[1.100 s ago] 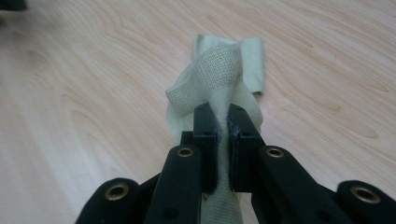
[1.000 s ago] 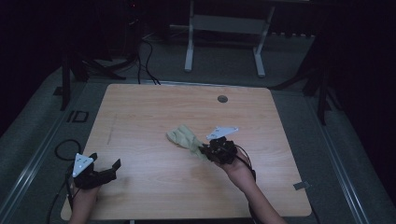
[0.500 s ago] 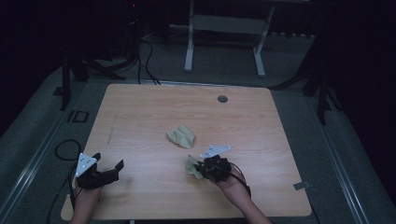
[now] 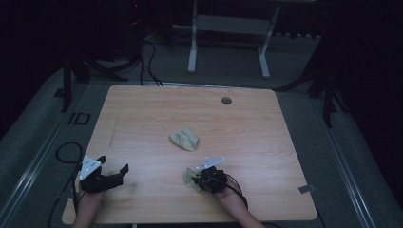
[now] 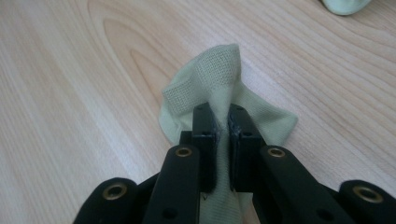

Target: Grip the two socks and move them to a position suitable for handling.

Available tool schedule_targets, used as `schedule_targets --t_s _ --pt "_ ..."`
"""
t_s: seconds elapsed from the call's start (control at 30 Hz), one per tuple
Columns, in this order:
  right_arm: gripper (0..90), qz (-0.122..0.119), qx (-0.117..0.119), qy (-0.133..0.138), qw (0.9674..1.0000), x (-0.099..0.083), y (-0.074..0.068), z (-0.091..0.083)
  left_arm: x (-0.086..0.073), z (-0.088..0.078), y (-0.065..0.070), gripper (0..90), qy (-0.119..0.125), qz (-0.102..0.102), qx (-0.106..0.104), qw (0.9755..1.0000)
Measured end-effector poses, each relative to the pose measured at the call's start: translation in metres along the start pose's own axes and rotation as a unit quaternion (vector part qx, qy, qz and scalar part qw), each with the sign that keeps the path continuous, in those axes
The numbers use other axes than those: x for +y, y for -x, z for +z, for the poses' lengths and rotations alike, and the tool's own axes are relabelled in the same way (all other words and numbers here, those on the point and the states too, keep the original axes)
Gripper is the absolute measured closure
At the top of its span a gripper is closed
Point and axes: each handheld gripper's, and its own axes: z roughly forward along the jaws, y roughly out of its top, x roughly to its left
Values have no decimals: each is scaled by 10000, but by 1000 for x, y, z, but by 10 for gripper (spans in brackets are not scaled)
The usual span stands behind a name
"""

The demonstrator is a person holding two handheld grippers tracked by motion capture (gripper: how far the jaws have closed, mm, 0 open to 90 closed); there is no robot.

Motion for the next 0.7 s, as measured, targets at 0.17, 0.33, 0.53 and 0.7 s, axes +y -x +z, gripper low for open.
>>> schedule_targets --t_s 0.17,0.33,0.53,0.7 --pt "752 29 76 26 10000 -2 1 0 1 1 5 17 14 38 -168 9999" --pt "580 -42 204 -5 9998 0 -3 0 2 2 11 17 -17 111 -279 9995" --pt "458 -149 411 65 9990 13 -3 -18 6 1 21 17 49 160 -453 9988" --pt "485 -176 370 100 9991 24 1 -21 6 5 28 27 -183 305 -611 9975"
